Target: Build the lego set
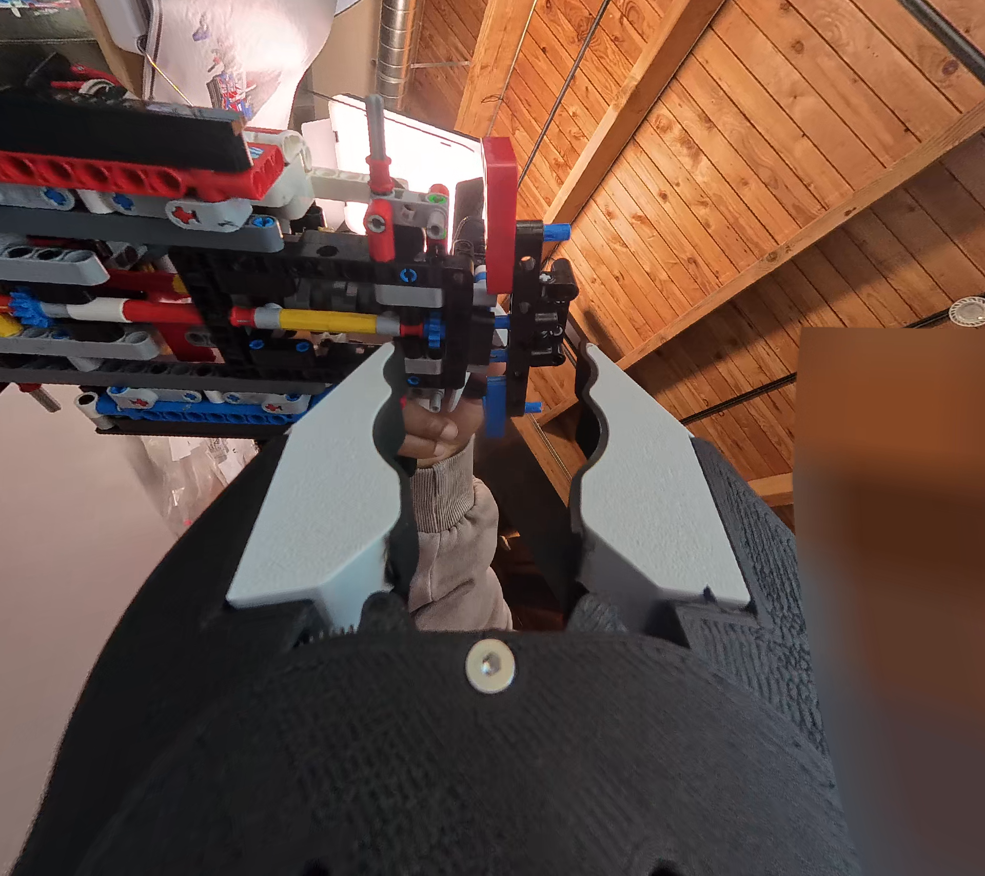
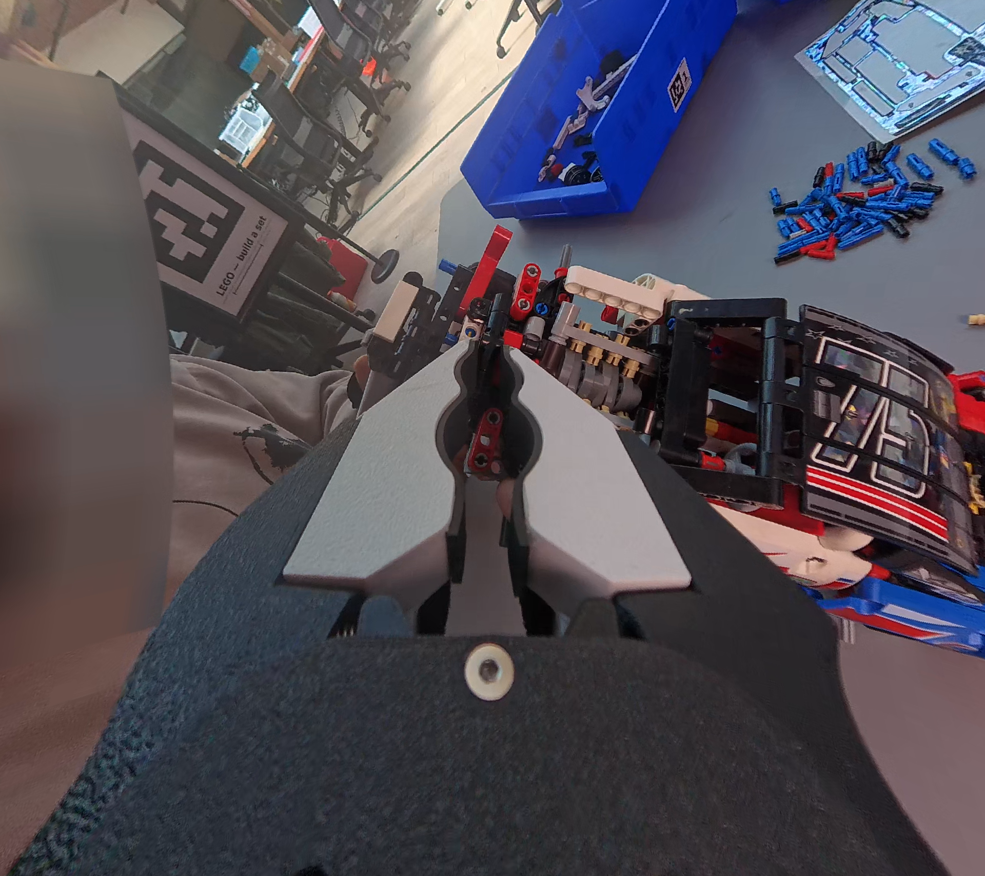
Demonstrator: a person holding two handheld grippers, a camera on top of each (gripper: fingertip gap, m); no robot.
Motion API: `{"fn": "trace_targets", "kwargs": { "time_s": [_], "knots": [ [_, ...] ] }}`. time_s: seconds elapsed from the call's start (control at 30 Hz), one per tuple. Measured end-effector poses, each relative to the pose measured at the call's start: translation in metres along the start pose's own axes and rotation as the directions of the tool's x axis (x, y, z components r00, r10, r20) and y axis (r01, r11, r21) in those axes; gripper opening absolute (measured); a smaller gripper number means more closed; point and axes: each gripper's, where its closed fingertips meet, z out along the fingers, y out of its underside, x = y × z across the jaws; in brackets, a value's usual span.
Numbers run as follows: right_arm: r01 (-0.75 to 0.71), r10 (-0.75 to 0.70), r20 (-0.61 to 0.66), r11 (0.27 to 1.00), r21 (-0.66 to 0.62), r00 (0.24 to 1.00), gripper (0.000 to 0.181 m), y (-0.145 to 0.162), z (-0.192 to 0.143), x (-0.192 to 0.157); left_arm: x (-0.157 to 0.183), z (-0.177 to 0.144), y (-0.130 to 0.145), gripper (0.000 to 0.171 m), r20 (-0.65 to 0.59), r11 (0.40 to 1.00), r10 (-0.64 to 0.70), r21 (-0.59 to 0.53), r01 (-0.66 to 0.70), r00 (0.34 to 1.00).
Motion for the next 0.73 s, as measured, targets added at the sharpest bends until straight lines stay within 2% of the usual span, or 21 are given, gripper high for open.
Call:
{"fn": "trace_targets", "kwargs": {
  "time_s": [0.2, 0.37, 0.53, 0.73],
  "knots": [
    [0.025, -0.025, -0.020, 1.000, -0.007, 0.999, 0.004, 0.005, 0.010, -0.002, -0.004, -0.006, -0.003, 0.055, 0.004, 0.999, 0.018, 0.026, -0.019, 1.000],
    [0.053, -0.053, -0.026, 0.999, -0.009, 0.998, 0.005, 0.014, 0.019, -0.005, -0.003, -0.021, -0.002, 0.055, -0.056, 1.000, 0.016, 0.016, -0.015, 0.998],
    [0.164, -0.166, -0.113, 0.986, -0.026, 0.980, 0.004, 0.029, 0.038, -0.006, -0.007, -0.044, -0.002, 0.055, -0.113, 1.000, 0.008, -0.003, -0.008, 0.994],
    [0.158, -0.164, -0.117, 0.986, -0.057, 0.980, 0.005, 0.037, 0.059, -0.009, -0.005, -0.064, -0.008, 0.055, -0.181, 1.000, -0.009, -0.020, 0.005, 0.984]
  ]
}}
